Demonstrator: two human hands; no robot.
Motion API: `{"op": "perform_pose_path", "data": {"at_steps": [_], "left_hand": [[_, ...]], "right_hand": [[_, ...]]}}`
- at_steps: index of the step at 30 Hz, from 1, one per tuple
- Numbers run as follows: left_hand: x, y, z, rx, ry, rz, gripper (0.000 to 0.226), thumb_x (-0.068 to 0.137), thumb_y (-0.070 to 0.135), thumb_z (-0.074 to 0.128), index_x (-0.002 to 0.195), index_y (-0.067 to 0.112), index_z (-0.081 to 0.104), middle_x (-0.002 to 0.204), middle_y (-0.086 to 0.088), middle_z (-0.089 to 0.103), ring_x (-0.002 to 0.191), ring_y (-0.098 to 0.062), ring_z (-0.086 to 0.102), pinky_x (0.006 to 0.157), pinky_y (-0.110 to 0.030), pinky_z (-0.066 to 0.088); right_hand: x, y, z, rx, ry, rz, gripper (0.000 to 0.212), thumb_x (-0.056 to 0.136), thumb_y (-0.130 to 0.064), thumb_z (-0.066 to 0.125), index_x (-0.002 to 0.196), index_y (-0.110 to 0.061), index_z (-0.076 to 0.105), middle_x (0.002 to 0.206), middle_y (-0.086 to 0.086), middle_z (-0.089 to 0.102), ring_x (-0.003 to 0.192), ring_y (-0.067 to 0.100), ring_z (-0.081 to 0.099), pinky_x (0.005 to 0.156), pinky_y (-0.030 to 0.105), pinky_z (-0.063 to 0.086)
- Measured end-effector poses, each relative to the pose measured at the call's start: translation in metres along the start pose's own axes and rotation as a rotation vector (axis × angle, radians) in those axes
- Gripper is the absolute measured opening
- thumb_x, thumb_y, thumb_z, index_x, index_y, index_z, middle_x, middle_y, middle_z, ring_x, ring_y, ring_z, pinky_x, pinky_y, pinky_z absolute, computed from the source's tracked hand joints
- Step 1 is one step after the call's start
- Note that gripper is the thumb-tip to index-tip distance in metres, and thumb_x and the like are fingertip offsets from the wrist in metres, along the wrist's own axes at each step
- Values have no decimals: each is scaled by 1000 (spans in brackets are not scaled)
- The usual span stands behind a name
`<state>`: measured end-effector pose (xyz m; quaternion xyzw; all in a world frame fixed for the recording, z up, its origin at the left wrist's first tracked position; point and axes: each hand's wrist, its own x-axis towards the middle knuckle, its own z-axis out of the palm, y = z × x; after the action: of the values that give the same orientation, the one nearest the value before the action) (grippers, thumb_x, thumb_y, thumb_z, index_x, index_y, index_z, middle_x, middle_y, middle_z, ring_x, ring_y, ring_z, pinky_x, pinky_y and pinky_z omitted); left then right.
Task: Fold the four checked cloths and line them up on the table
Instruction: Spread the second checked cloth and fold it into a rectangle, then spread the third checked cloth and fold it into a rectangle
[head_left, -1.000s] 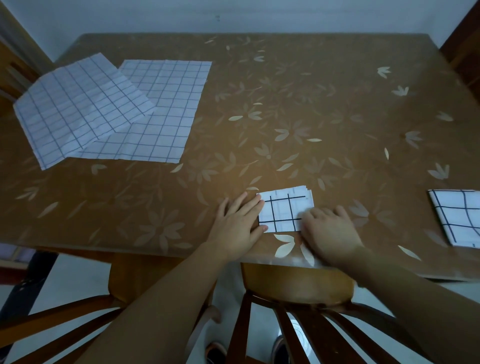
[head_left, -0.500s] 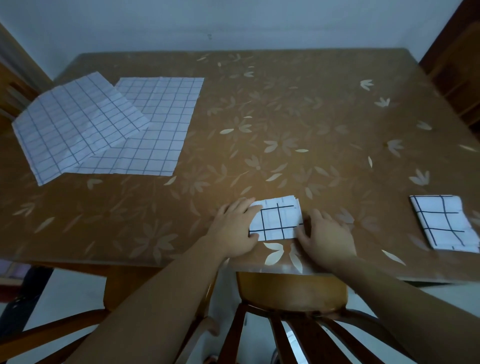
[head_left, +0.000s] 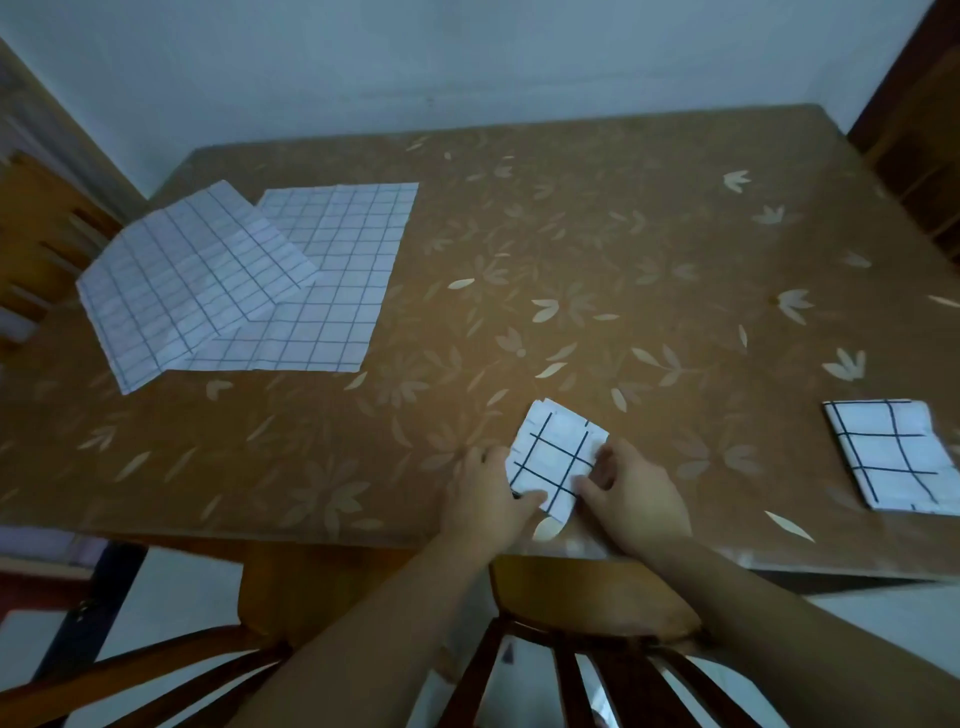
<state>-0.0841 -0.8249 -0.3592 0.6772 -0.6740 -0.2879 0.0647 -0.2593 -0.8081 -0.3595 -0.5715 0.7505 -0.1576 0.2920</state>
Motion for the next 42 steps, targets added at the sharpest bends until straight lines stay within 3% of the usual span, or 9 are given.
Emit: {"op": "perform_pose_path", "data": {"at_steps": [4, 7, 11, 17, 23, 29, 35, 39, 42], "left_hand": [[-11, 16, 8, -175, -14, -91, 35, 78, 32, 72, 109, 21, 61, 108, 1, 65, 96, -17, 62, 79, -34, 54], [-11, 23, 9, -261, -10, -169, 29, 84, 20, 70, 111, 15, 61, 106, -3, 68, 93, -19, 62, 65, -23, 43], [-10, 27, 10, -321, -26, -175, 21, 85, 17, 68, 106, 12, 66, 109, -5, 70, 85, -15, 60, 55, -15, 39], [-8, 30, 11, -425, -66, -225, 14, 88, 20, 68, 99, 14, 70, 101, -1, 71, 88, -13, 62, 69, -22, 48], [-8, 36, 15, -373, -143, -200, 7, 84, 26, 71, 88, 19, 72, 92, 2, 71, 92, -15, 65, 81, -29, 54], [-13, 41, 16, -265, -95, -117, 23, 87, 27, 69, 108, 18, 69, 102, 2, 68, 90, -12, 61, 79, -25, 52], [-26, 42, 3, -21, -36, 15, 28, 89, 37, 61, 115, 27, 62, 108, 8, 63, 93, -10, 59, 78, -28, 53], [-37, 32, -23, 166, 35, 100, 30, 88, 41, 58, 114, 25, 61, 109, 7, 59, 99, -14, 56, 85, -34, 51], [-48, 20, -50, 273, 66, 159, 28, 91, 40, 50, 112, 24, 61, 111, 5, 57, 106, -18, 54, 91, -37, 46]], "right_hand": [[-1, -3, -4, 82, -28, 22, 26, 85, -30, 63, 109, -23, 53, 83, -7, 60, 74, 15, 59, 59, 31, 47], [0, 3, -8, 253, -22, 185, 35, 83, -23, 68, 115, -14, 58, 89, -2, 64, 79, 16, 57, 61, 26, 40], [2, 4, -10, 354, -83, 289, 8, 83, -20, 67, 87, -14, 71, 87, 4, 71, 73, 14, 62, 52, 23, 41], [1, 8, -29, 502, -55, 244, 15, 90, -17, 62, 75, -15, 66, 79, 1, 68, 73, 14, 61, 55, 25, 43], [12, 29, -43, 210, -20, 191, 13, 90, -16, 57, 86, -14, 70, 84, 2, 68, 78, 19, 61, 58, 26, 42], [15, 40, -38, 118, 6, 166, 15, 88, -20, 57, 97, -15, 69, 89, 5, 71, 77, 22, 64, 68, 35, 55], [9, 38, -45, 52, 47, 105, 11, 87, -24, 58, 94, -16, 60, 82, 1, 65, 74, 21, 60, 66, 37, 53], [-4, 27, -61, -239, -15, -68, 34, 90, -34, 54, 122, -24, 51, 112, -2, 58, 93, 18, 58, 67, 31, 47], [-19, 5, -71, -431, -32, -216, 41, 90, -40, 50, 130, -27, 46, 122, -4, 53, 101, 17, 56, 76, 30, 51]]}}
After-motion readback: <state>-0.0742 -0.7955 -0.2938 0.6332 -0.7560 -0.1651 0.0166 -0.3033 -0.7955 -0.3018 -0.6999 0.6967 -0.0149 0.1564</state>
